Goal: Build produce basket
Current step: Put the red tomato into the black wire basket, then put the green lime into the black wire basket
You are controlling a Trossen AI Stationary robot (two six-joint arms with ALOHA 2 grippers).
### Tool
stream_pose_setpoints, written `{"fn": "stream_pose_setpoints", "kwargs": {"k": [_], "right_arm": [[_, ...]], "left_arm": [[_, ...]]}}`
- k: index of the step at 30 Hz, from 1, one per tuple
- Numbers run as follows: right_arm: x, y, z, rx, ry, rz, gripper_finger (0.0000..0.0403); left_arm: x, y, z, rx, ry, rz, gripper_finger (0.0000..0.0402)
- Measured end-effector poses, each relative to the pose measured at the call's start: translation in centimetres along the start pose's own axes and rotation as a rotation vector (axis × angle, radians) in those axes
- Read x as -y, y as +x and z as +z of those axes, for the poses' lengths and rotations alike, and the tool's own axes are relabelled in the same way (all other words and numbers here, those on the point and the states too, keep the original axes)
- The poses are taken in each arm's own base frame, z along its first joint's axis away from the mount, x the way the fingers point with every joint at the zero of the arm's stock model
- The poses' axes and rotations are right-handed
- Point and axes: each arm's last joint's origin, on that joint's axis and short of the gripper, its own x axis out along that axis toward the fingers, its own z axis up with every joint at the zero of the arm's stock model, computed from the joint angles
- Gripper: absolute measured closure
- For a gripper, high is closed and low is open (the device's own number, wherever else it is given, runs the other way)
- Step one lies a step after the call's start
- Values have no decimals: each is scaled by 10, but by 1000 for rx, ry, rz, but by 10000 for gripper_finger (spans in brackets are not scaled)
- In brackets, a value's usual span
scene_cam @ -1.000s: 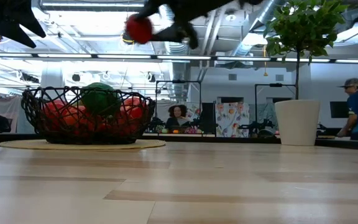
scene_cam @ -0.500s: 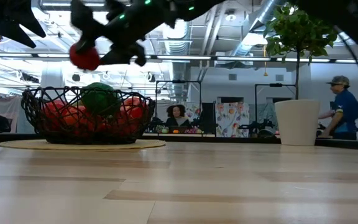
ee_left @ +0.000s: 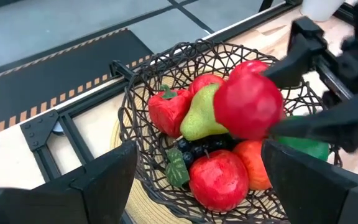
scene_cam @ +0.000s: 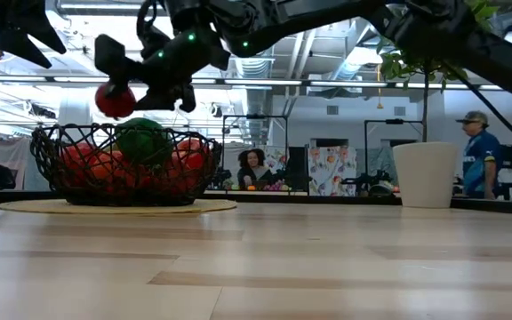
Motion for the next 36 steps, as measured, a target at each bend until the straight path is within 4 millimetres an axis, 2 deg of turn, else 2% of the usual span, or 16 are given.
{"fn": "stream_pose_setpoints", "kwargs": {"k": [4, 10, 21, 26, 29, 31, 34, 36], "right_arm": [[10, 4, 4, 18, 12, -8, 117], [18, 8, 8, 10, 22, 89, 109], [30, 13, 11, -2, -8, 119, 21], [31, 13, 8, -38, -16, 114, 4], [24, 2, 12, -133, -38, 155, 6], [12, -18, 25, -210, -57, 213, 8], [-16, -56, 49, -261, -76, 347, 9], [-41, -74, 50, -273, -110, 449, 9]], "left_arm": [[0, 0, 0, 4, 0, 4, 72], [0, 0, 0, 4, 0, 4, 72], [0, 0, 0, 4, 0, 4, 72], [0, 0, 0, 4, 0, 4, 72], [0, 0, 0, -2, 3, 5, 72], [0, 0, -1, -8, 4, -2, 72], [0, 0, -1, -17, 11, -13, 72], [0, 0, -1, -17, 11, -14, 72]]}}
